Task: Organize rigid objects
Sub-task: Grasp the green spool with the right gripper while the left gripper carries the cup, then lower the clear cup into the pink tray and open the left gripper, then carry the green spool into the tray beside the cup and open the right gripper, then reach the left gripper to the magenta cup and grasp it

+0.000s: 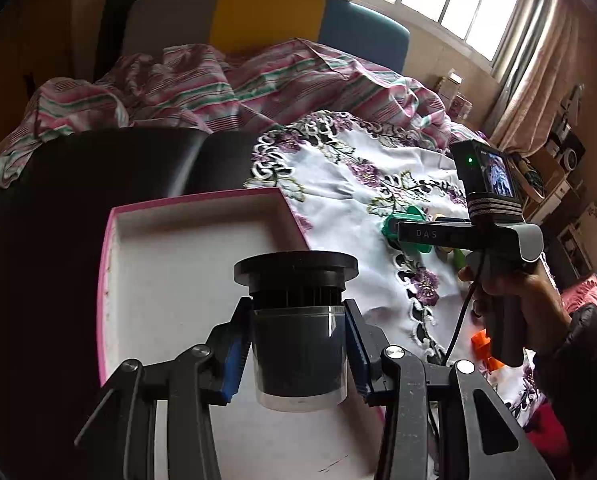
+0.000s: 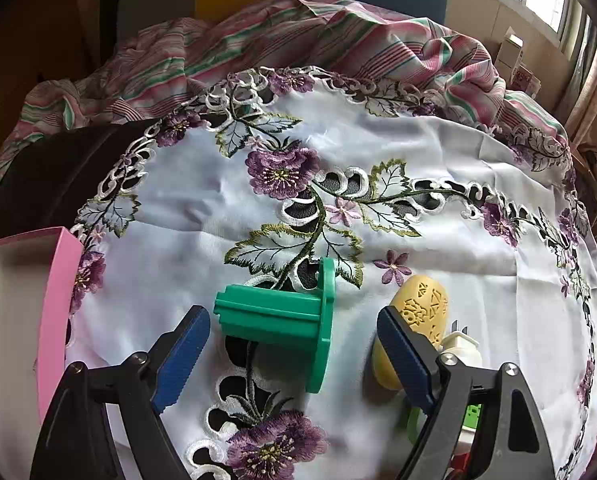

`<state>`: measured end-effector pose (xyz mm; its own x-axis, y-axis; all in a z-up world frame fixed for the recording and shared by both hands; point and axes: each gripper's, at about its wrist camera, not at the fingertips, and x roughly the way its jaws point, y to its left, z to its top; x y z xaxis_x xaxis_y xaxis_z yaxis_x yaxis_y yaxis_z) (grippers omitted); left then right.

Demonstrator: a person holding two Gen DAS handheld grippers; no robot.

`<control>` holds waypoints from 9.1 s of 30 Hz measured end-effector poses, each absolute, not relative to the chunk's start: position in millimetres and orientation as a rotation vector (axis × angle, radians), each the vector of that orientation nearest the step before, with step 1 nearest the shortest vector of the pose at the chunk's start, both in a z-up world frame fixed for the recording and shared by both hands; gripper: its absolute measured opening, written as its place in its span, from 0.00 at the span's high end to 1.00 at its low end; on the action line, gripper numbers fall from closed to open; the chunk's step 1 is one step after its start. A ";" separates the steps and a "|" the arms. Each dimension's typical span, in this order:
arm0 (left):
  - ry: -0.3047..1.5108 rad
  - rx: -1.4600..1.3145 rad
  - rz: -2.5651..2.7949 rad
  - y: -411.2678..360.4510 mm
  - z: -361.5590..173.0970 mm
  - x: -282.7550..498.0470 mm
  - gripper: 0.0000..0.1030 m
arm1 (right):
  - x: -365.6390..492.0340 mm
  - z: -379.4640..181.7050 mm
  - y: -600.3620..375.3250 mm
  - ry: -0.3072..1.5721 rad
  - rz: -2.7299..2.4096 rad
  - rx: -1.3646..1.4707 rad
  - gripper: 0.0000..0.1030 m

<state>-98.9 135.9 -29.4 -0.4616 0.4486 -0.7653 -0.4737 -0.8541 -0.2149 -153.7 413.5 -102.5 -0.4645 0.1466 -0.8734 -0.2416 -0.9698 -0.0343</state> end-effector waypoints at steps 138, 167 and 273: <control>0.011 -1.057 2.672 10.2 -12.7 -0.4 0.17 | -48.8 -53.7 256.6 0.038 2.914 -1.402 0.46; -0.104 -1.193 3.021 -82.3 -16.2 -17.5 0.13 | -121.4 -91.8 106.0 -0.125 2.903 -1.610 0.46; 0.466 -0.982 1.889 365.4 -62.8 37.2 0.17 | 121.1 -46.3 547.6 1.037 2.287 -0.792 0.28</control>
<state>37.2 365.4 -62.8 -0.2528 0.5596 -0.7893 -0.8625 -0.5000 -0.0782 121.1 547.6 -46.3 -0.7039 0.2006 -0.6814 -0.6447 -0.5830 0.4944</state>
